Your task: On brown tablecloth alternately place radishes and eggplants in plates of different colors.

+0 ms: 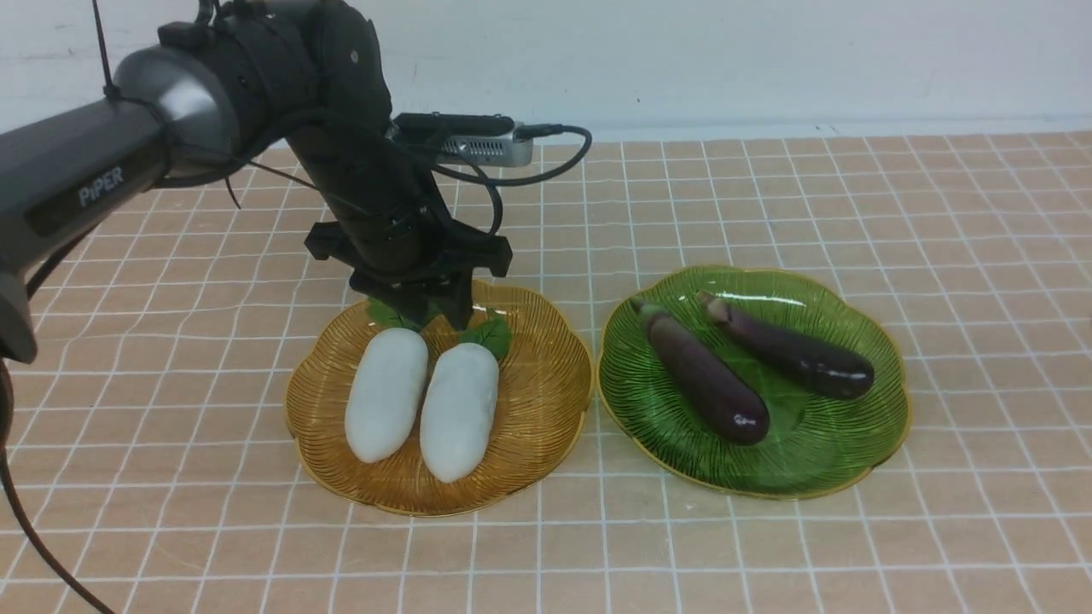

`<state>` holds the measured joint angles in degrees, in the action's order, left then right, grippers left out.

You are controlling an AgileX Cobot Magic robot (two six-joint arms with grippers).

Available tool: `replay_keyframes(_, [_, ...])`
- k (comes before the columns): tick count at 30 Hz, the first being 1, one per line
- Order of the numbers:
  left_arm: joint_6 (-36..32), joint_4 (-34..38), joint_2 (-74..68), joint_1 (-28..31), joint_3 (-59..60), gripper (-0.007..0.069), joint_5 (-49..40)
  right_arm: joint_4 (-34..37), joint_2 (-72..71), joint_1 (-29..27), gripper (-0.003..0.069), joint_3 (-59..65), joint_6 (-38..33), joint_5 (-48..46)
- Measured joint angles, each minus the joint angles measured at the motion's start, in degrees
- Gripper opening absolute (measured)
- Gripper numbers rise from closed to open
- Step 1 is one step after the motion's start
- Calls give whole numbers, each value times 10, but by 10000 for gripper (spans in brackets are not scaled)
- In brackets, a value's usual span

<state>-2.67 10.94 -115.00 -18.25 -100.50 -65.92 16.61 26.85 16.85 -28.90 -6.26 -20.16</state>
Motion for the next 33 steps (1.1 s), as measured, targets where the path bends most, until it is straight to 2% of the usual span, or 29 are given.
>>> replay_keyframes(15, [-37, -6, 0, 0, 0, -4, -2, 2, 0, 0, -15, 3, 0, -19])
replay_keyframes(20, [-45, -19, 0, 0, 0, -4, -15, -20, -53, -4, -15, 70, -1, 8])
replay_keyframes(26, [-44, -32, 15, -1, -6, -4, -42, -76, -198, -99, -15, 240, -1, 1])
replay_keyframes(33, [-34, -54, 109, -2, -16, -4, -45, -107, -273, -164, -15, 304, -1, -19])
